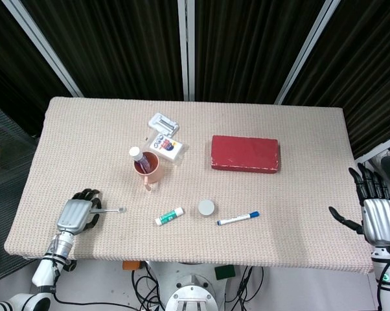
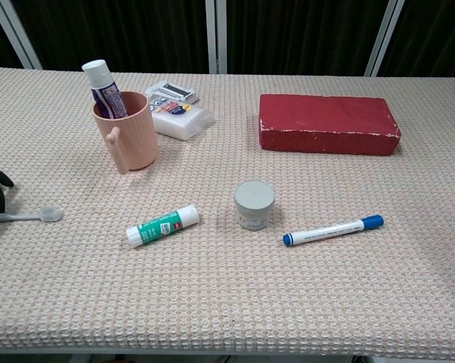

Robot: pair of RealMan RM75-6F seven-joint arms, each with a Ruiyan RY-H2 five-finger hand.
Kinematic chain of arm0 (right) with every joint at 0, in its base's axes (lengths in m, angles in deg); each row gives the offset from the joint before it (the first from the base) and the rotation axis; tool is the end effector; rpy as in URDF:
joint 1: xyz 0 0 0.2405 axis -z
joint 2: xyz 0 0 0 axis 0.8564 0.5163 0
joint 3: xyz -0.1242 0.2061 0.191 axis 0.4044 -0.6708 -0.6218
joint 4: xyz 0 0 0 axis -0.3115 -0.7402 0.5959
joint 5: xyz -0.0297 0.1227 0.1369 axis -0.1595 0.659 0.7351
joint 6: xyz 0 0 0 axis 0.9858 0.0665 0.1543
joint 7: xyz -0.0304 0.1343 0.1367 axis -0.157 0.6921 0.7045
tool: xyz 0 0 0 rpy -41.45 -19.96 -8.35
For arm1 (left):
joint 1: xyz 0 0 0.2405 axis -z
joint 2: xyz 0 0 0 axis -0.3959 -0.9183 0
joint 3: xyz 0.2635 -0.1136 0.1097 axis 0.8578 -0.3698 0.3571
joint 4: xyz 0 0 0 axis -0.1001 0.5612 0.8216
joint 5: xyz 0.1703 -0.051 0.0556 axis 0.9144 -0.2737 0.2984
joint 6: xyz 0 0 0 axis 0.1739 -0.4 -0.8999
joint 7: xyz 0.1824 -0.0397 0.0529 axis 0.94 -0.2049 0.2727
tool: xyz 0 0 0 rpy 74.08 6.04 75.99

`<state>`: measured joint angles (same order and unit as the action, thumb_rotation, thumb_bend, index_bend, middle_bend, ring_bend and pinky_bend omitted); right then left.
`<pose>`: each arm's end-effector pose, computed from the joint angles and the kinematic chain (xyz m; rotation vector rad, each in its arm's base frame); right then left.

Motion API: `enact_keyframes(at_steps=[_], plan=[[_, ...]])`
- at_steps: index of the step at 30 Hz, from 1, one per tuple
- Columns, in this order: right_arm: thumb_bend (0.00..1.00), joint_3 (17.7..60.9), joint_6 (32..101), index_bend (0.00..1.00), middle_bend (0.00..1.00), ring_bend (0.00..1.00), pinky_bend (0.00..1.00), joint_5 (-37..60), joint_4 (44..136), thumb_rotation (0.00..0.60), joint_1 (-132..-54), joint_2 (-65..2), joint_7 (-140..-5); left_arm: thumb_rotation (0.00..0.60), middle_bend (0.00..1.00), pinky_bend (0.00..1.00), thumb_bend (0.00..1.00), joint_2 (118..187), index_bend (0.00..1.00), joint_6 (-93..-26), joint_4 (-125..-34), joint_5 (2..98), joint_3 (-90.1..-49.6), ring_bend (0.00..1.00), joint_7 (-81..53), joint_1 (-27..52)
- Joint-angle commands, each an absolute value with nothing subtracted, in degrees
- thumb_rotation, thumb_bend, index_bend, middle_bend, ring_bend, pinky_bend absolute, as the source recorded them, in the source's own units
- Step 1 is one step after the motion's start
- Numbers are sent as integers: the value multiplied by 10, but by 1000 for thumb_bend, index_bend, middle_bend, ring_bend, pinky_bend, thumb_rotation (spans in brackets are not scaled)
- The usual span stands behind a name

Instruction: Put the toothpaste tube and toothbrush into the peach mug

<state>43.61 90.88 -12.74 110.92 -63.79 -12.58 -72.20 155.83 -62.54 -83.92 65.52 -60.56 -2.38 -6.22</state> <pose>-0.3234 -0.2409 0.2166 1.3222 -0.8733 1.0550 -0.3526 0.2857 0.0154 -1.6767 -1.0286 -0.6784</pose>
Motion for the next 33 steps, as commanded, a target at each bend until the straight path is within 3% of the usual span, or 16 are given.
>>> enact_keyframes(at_steps=[1, 12, 24, 33], plan=[[477, 437, 908, 0, 0, 0, 0, -127, 1109, 502, -638, -126, -723, 596, 175, 225, 382, 1566, 503, -627, -829, 656, -607, 118, -22, -63], [477, 437, 907, 0, 0, 0, 0, -124, 1107, 502, -637, -127, -722, 600, 192, 226, 398, 1577, 580, -646, -815, 670, -615, 119, -42, -69], [477, 437, 909, 0, 0, 0, 0, -126, 1104, 502, -636, -127, -716, 600, 250, 241, 399, 1548, 646, -691, -848, 701, -644, 132, -159, -72], [477, 435, 920, 0, 0, 0, 0, -129, 1098, 502, -633, -130, -708, 600, 417, 395, 400, 1472, 698, -707, -941, 689, -716, 284, -328, -58]])
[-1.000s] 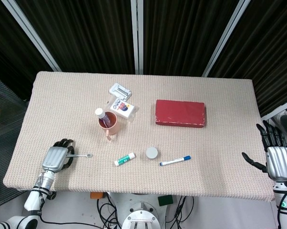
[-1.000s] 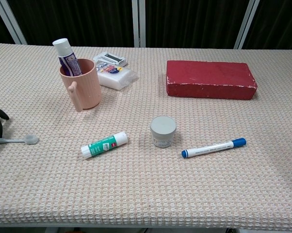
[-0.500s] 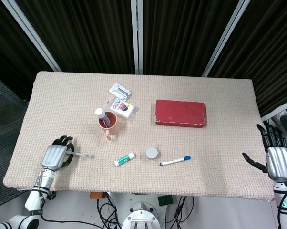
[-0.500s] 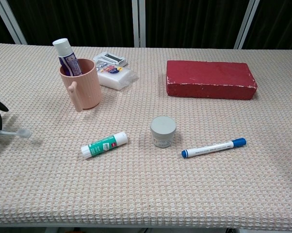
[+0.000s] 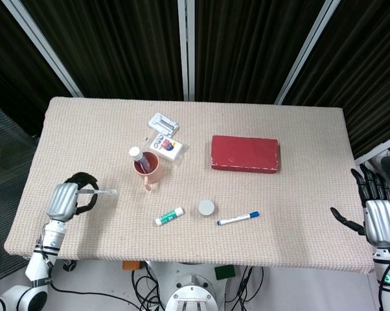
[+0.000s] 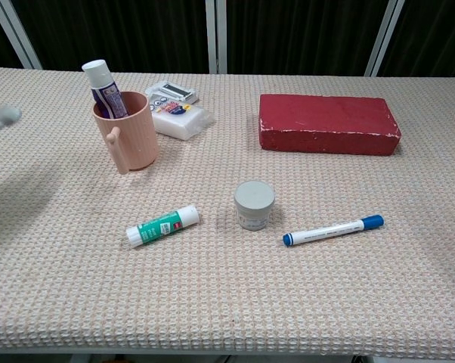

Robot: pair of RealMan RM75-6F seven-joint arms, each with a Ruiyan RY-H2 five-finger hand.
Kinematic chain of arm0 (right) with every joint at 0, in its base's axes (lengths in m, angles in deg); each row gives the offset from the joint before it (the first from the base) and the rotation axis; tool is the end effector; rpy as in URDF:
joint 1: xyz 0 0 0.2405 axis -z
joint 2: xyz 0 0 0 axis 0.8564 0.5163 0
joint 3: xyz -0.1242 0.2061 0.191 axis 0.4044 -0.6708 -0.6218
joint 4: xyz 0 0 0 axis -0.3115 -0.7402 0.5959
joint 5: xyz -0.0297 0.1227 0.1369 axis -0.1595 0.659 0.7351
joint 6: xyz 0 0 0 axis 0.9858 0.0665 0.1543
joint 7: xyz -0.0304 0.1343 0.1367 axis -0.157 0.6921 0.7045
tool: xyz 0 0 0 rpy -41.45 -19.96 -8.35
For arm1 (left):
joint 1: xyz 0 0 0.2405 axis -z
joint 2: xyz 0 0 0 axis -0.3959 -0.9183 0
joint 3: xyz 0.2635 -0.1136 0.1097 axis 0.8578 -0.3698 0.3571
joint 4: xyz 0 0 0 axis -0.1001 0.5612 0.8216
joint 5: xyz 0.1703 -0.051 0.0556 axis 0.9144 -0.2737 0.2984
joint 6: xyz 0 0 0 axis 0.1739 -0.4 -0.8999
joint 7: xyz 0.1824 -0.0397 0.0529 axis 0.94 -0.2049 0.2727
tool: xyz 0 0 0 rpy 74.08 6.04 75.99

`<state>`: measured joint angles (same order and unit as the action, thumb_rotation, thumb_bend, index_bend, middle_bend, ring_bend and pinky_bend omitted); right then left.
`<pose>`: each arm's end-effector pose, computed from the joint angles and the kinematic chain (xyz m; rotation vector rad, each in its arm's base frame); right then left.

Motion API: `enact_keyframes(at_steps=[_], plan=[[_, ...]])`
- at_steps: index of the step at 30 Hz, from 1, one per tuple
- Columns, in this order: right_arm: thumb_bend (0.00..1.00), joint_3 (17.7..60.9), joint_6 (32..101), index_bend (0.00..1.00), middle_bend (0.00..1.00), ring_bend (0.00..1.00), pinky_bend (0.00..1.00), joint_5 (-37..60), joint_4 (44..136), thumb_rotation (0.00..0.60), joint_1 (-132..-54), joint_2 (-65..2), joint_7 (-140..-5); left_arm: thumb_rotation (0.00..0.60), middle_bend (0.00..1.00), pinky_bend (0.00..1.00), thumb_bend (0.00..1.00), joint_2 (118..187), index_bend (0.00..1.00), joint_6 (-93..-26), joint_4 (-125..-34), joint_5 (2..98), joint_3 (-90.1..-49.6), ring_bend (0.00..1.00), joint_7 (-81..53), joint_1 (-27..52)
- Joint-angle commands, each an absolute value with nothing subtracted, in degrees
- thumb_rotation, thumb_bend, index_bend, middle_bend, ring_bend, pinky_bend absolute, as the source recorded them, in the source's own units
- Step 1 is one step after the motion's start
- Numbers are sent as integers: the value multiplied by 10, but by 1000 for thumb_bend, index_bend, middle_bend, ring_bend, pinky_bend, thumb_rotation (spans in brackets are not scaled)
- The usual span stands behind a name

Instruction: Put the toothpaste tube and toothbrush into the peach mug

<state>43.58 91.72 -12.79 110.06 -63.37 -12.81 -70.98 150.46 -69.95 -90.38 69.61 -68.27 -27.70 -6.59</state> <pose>-0.3265 -0.2385 0.2191 1.3057 -0.8730 1.0668 -0.3156 0.3145 0.0876 -1.3611 -1.2295 -1.2046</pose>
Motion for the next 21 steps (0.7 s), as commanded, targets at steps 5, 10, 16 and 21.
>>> enact_keyframes(at_steps=[5, 10, 16, 21], plan=[[477, 434, 918, 0, 0, 0, 0, -128, 1096, 504, -634, -129, -706, 600, 429, 390, 399, 1433, 695, -690, -989, 678, -760, 293, -414, -36], [477, 433, 914, 0, 0, 0, 0, -125, 1096, 502, -636, -130, -709, 600, 428, 387, 399, 1413, 699, -645, -1023, 660, -806, 293, -536, -1], [477, 431, 908, 0, 0, 0, 0, -119, 1096, 502, -638, -131, -714, 600, 418, 357, 399, 1397, 717, -558, -1050, 624, -840, 285, -632, 49], [477, 431, 903, 0, 0, 0, 0, -116, 1095, 502, -641, -133, -716, 600, 415, 342, 399, 1408, 721, -498, -1045, 592, -856, 280, -688, 84]])
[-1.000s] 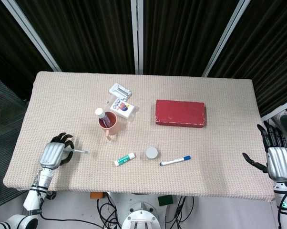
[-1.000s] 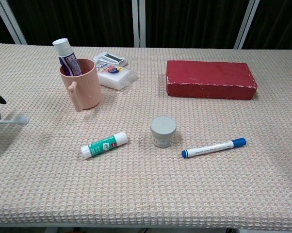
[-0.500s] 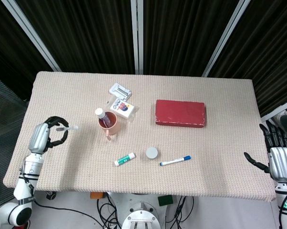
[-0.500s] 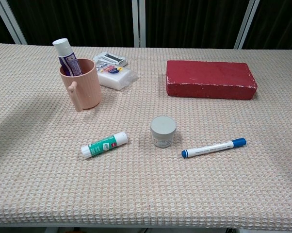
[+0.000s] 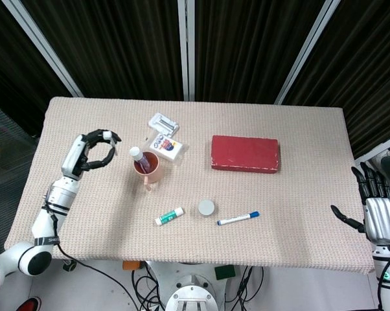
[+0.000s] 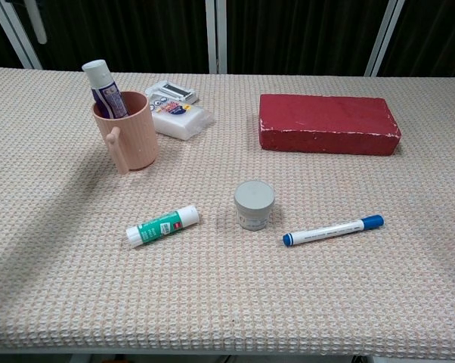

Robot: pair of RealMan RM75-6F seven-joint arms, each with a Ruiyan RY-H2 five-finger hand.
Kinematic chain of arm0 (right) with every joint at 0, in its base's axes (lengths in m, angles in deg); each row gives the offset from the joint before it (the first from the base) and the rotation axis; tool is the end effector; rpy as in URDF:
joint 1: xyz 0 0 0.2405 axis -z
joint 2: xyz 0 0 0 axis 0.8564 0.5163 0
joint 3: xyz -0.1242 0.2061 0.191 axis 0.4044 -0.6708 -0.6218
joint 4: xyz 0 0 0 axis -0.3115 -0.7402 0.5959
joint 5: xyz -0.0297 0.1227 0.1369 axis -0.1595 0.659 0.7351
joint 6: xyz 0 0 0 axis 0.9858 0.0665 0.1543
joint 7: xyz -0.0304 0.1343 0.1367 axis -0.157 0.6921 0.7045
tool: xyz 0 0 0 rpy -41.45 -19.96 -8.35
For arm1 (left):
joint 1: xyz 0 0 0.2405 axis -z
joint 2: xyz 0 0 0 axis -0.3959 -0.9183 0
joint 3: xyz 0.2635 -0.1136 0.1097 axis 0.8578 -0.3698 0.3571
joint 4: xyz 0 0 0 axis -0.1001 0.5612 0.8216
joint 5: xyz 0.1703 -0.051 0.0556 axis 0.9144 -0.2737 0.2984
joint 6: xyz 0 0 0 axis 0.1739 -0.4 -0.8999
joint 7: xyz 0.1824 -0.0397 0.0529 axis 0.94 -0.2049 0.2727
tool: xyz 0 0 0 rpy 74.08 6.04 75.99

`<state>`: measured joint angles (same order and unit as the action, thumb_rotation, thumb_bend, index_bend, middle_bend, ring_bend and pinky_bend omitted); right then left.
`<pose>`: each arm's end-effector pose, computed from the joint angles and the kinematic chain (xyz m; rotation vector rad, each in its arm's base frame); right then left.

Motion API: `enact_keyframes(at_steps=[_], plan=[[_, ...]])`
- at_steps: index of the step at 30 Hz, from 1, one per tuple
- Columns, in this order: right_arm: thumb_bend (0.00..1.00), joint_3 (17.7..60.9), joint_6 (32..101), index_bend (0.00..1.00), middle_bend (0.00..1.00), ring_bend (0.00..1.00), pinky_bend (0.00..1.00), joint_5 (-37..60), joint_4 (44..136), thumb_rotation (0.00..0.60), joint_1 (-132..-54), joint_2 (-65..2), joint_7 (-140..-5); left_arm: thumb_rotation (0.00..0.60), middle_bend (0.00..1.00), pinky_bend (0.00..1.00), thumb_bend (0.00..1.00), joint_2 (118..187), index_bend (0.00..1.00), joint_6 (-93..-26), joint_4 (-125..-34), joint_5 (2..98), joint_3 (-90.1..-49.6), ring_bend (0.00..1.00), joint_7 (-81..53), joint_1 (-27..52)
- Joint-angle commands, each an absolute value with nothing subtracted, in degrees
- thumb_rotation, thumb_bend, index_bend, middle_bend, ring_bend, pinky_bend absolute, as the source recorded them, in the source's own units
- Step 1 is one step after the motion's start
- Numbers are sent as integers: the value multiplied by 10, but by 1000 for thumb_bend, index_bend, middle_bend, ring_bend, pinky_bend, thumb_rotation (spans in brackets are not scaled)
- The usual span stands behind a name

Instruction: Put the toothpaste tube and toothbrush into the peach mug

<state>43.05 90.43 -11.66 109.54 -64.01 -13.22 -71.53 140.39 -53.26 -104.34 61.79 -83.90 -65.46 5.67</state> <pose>-0.3293 -0.2443 0.2164 1.3060 -0.8768 1.0489 -0.1995 0.4038 0.1419 -1.0678 -1.8687 -1.8026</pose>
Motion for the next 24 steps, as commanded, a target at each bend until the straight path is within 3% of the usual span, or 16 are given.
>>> enact_keyframes(at_steps=[1, 10, 24], plan=[[477, 430, 902, 0, 0, 0, 0, -115, 1095, 502, -641, -133, -717, 600, 415, 339, 399, 1415, 721, -488, -1040, 584, -859, 280, -698, 91], [477, 427, 903, 0, 0, 0, 0, -110, 1087, 502, -642, -136, -713, 600, 410, 263, 399, 1460, 727, -444, -1007, 559, -853, 265, -706, 125], [477, 429, 913, 0, 0, 0, 0, -114, 1079, 502, -636, -136, -702, 600, 371, 184, 399, 1506, 755, -442, -947, 551, -839, 201, -669, 140]])
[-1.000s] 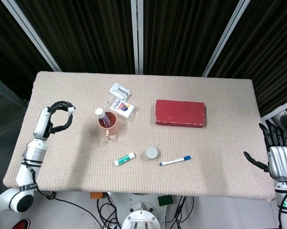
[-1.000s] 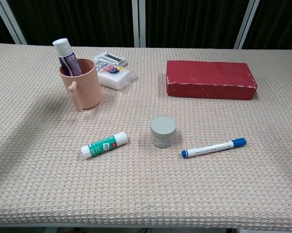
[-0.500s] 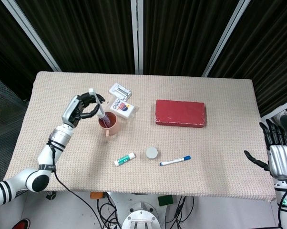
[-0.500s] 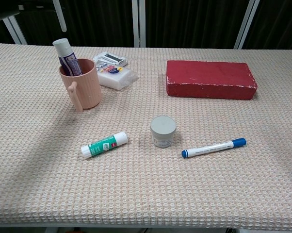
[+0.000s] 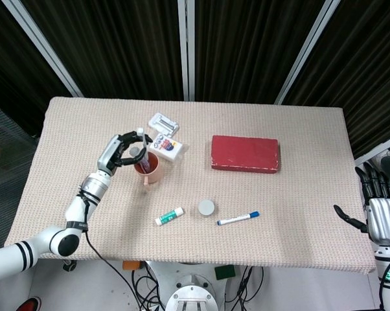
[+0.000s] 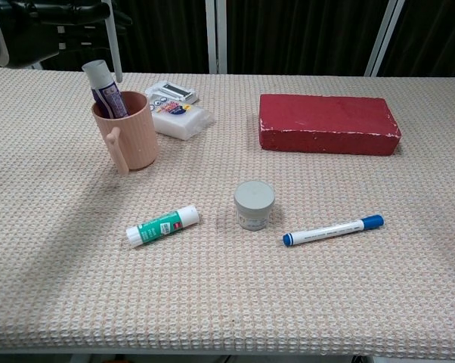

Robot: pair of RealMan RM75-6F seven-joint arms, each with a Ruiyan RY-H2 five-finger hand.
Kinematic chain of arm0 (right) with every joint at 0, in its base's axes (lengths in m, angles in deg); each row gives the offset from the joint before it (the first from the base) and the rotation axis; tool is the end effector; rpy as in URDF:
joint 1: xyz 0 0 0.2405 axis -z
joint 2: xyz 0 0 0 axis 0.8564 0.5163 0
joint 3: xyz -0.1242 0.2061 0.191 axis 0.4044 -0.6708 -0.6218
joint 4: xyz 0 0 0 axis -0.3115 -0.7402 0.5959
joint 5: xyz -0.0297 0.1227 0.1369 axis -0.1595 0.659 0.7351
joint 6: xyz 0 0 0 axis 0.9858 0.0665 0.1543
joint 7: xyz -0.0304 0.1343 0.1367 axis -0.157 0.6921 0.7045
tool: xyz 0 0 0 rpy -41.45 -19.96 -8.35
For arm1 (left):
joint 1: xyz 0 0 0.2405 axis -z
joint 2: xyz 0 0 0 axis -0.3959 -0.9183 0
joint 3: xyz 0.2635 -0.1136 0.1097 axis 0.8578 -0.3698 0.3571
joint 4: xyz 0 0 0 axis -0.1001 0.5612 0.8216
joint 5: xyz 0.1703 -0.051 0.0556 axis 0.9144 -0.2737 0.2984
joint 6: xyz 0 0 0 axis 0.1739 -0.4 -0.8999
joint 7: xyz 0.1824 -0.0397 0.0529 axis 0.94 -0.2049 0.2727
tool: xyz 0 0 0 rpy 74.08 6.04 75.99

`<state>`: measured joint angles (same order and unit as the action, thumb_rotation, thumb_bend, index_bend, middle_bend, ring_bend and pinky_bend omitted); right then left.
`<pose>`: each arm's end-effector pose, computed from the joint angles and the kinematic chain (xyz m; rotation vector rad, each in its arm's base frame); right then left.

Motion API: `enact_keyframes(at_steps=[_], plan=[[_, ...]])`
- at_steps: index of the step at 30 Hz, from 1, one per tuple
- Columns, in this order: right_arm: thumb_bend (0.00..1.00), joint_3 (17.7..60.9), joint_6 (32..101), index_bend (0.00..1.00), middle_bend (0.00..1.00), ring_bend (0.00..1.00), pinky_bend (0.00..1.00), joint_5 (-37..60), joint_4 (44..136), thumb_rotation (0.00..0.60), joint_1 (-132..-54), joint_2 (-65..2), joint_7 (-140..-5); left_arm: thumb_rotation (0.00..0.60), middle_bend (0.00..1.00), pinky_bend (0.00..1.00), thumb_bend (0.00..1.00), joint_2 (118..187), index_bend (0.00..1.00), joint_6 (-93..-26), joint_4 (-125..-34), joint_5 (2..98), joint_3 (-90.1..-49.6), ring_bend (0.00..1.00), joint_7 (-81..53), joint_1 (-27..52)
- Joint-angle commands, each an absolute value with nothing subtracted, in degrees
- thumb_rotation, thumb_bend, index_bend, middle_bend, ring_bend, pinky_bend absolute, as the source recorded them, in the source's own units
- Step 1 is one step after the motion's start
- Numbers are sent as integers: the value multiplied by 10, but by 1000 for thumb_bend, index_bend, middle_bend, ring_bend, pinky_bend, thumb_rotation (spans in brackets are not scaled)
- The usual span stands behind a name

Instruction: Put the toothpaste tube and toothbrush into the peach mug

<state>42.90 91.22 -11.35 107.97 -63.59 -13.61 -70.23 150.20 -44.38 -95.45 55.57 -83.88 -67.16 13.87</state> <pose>-0.3354 -0.2424 0.2196 1.2850 -0.8715 1.0521 -0.1775 0.4391 0.0634 -1.0461 -2.0909 -1.7073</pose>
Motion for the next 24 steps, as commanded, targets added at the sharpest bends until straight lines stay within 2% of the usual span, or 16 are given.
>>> enact_keyframes(at_steps=[1, 17, 21, 24], plan=[[477, 429, 913, 0, 0, 0, 0, -113, 1079, 502, -635, -136, -701, 600, 371, 183, 399, 1507, 759, -442, -944, 549, -839, 201, -668, 140], [477, 426, 910, 0, 0, 0, 0, -105, 1079, 503, -636, -138, -706, 600, 332, 165, 403, 1535, 791, -423, -893, 556, -829, 167, -681, 142], [477, 426, 909, 0, 0, 0, 0, -104, 1078, 502, -635, -138, -706, 600, 328, 164, 404, 1541, 745, -423, -881, 565, -826, 164, -688, 140], [477, 427, 907, 0, 0, 0, 0, -105, 1078, 501, -636, -140, -707, 600, 316, 164, 403, 1544, 657, -422, -874, 574, -822, 153, -698, 139]])
